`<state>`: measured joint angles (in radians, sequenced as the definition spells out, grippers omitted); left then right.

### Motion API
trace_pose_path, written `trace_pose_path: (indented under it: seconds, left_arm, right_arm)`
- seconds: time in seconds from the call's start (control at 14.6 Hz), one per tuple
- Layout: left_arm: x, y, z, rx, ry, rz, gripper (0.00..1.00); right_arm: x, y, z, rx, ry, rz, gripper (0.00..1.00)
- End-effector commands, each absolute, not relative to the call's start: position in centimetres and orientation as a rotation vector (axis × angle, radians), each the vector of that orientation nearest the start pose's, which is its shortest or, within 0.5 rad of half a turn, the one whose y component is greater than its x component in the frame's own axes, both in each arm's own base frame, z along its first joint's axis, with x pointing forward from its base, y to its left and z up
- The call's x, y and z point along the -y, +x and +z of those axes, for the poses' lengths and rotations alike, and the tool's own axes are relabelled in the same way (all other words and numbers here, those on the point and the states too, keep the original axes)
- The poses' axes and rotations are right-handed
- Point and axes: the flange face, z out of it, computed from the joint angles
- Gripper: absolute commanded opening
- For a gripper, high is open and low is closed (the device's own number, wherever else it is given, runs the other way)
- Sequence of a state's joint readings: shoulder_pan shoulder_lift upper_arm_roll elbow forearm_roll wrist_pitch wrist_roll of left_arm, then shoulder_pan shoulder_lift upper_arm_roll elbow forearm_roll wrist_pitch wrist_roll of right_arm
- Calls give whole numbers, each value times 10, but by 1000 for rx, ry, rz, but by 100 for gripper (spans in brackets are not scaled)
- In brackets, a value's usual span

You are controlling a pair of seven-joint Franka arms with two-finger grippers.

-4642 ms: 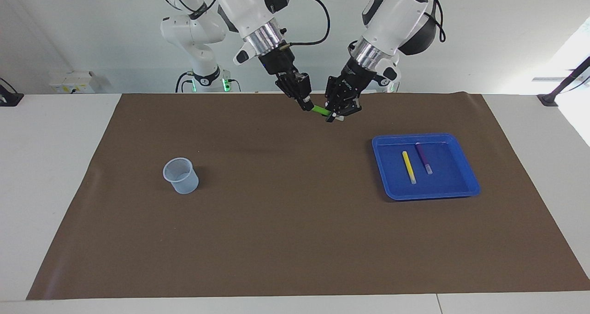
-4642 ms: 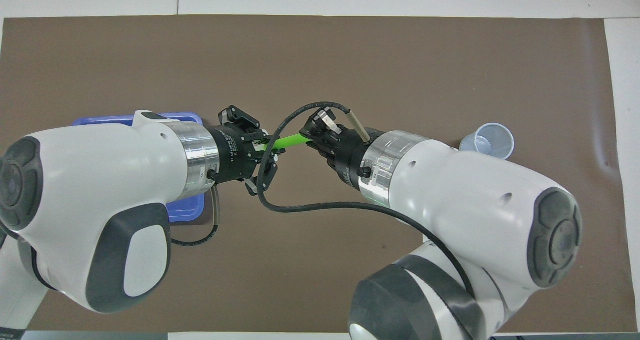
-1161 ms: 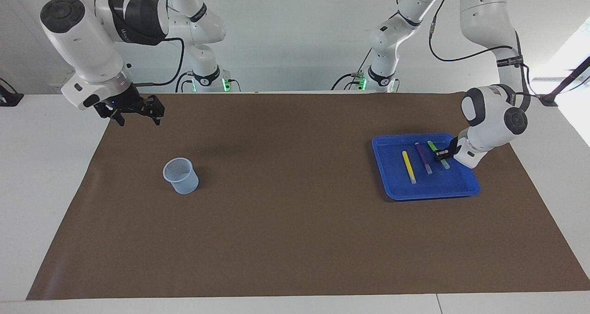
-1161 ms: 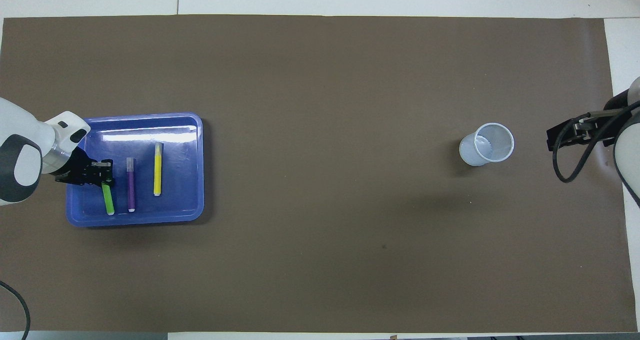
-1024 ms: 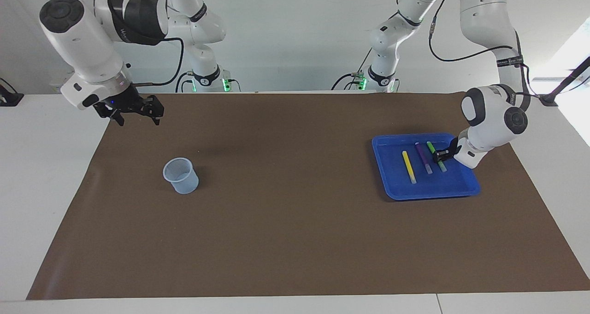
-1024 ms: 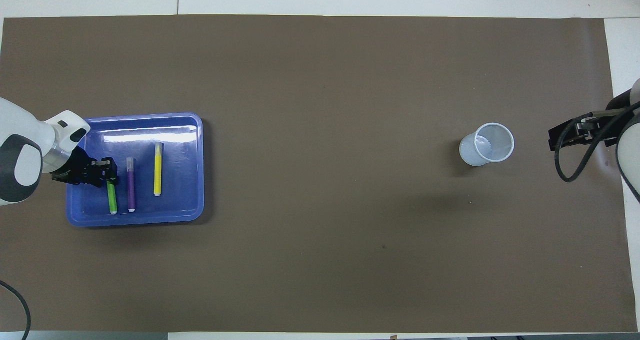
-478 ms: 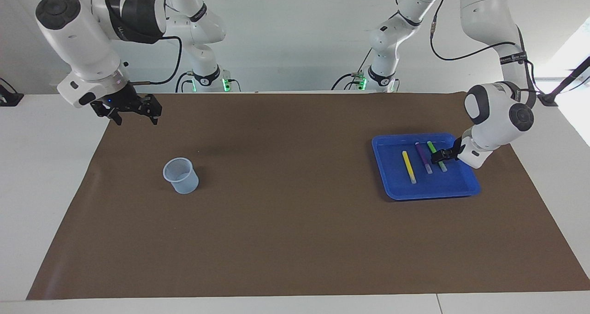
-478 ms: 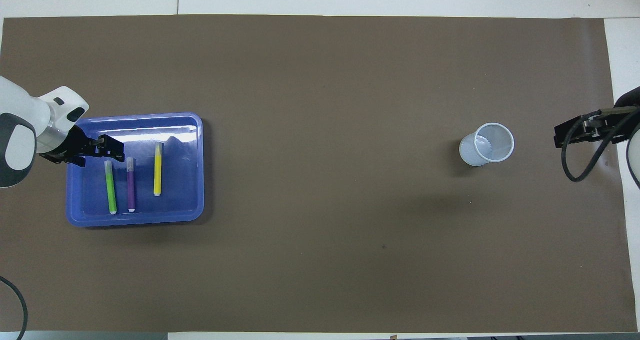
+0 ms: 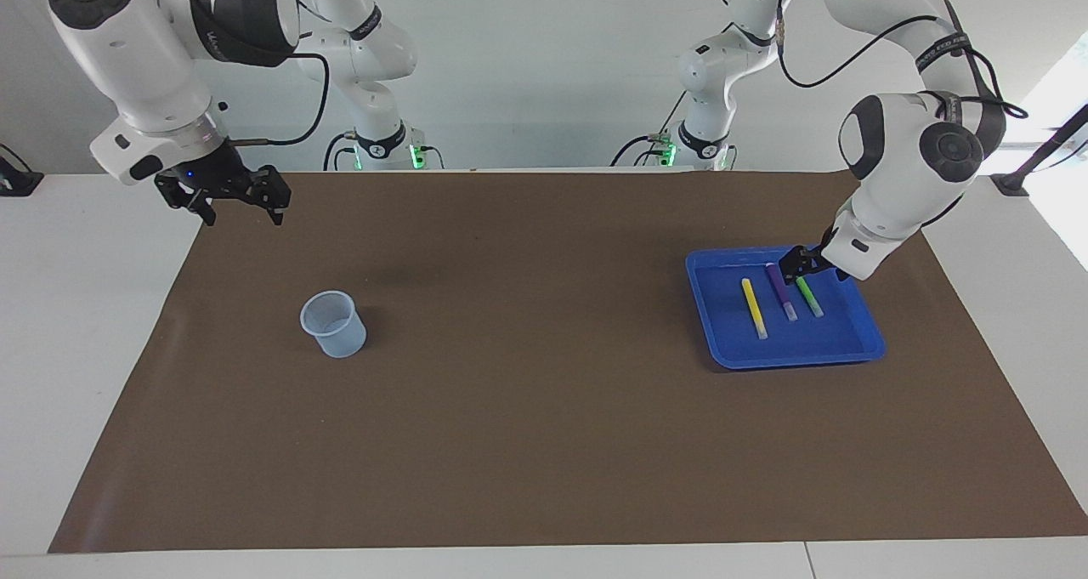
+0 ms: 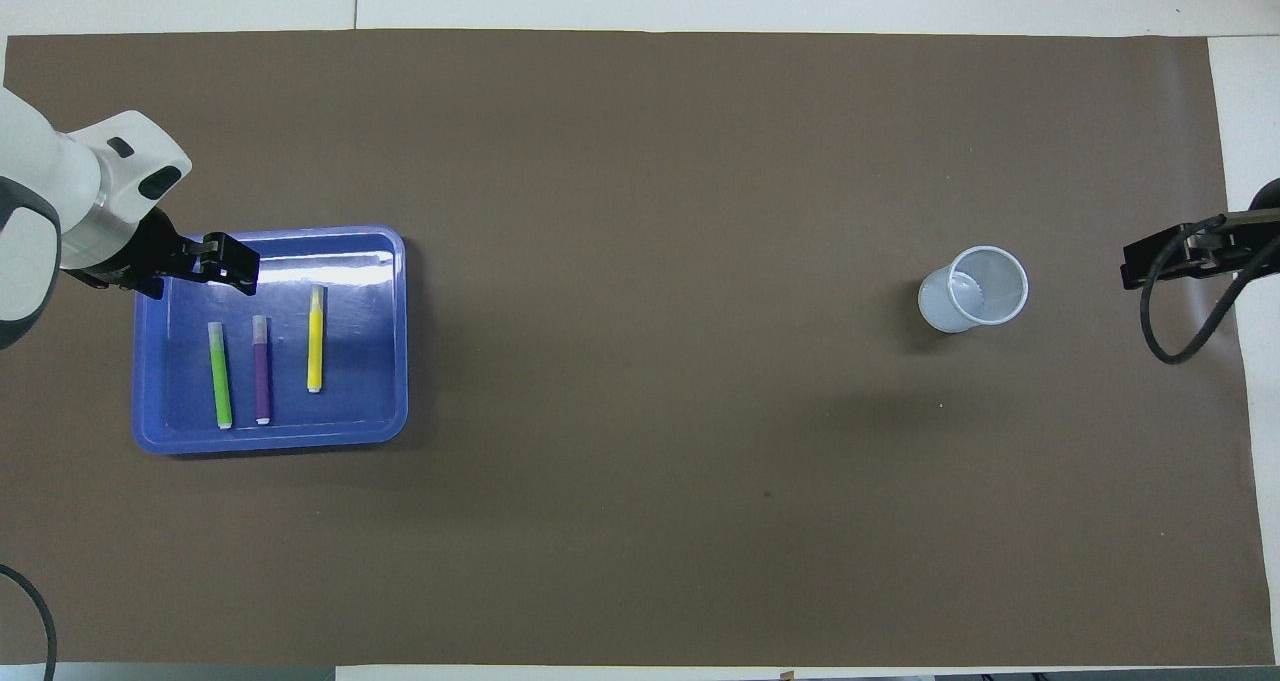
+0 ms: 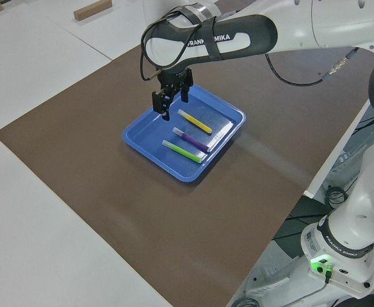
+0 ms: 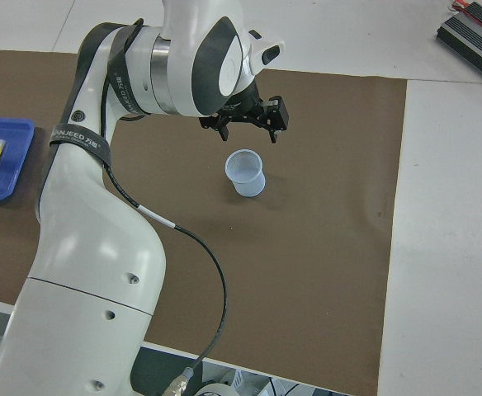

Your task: Right arm passes pens to left for tray arrangement

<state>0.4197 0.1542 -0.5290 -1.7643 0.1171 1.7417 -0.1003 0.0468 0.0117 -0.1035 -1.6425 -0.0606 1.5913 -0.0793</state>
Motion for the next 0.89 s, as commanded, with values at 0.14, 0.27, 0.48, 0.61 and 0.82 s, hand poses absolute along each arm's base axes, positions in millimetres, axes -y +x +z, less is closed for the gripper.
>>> trace_pose_path:
  seconds: [0.14,0.27,0.48,0.61,0.82]
  left_arm:
    - [73,543,548,-55,-3084,221,100]
    - [81,521,571,-70,-3064,255,100]
    - [83,503,601,-67,-3120,199,100]
    - [87,507,614,-78,-3148,162,100]
    - [92,523,636,-62,-3198,162,100]
  right_arm:
    - [50,549,596,5,-3171,75,100]
    - [42,547,599,29,-3171,65,100]
    - [41,542,604,34,-3171,67,100]
    - [46,542,603,19,-3171,70,100]
    - [46,542,603,19,-3171,70,100]
